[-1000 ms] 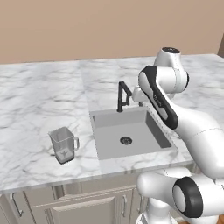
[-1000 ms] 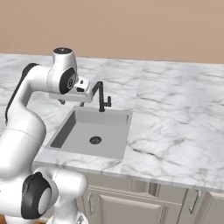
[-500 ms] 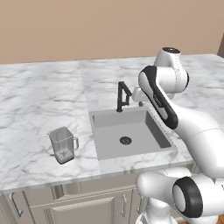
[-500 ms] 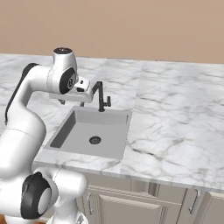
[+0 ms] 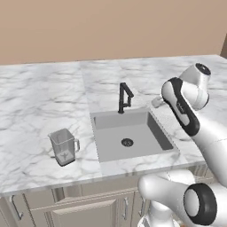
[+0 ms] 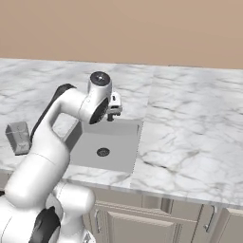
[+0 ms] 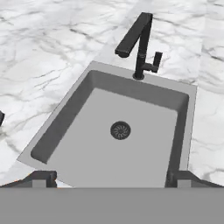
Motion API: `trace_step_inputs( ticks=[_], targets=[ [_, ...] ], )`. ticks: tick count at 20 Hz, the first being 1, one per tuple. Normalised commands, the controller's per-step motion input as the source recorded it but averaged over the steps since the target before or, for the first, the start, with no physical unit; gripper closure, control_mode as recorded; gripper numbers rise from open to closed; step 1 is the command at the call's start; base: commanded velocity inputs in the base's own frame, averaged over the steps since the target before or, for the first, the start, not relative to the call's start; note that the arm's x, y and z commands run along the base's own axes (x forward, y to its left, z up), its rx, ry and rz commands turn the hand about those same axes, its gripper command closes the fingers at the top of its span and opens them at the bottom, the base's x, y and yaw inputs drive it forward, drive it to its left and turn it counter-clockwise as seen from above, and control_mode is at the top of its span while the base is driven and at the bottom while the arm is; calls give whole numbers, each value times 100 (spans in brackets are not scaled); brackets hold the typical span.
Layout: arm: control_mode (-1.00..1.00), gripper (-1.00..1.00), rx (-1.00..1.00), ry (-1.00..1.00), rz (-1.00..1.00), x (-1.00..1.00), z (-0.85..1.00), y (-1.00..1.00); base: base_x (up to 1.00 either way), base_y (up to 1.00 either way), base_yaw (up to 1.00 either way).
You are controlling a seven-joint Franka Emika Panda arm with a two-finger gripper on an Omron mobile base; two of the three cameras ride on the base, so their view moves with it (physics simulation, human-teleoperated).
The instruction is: Turn on the sink faucet and place the jug under the water for a few seconds to fill it up.
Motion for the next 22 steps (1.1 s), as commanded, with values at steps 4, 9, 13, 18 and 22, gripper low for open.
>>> trace_step_inputs(
  ticks=[4, 9, 13, 18, 22],
  targets=[
    [-100, -100, 11, -57, 55, 25, -13, -88, 0, 0, 0],
    [-100, -100, 9, -31, 26, 53, 0, -26, 0, 0, 0],
    [-100, -100, 9, -9, 13, 69, 0, -7, 0, 0, 0],
    [-100, -100, 1, -2, 0, 84, -8, 23, 0, 0, 0],
    [-100, -100, 0, 0, 0, 59, -21, 22, 0, 0, 0]
  ],
)
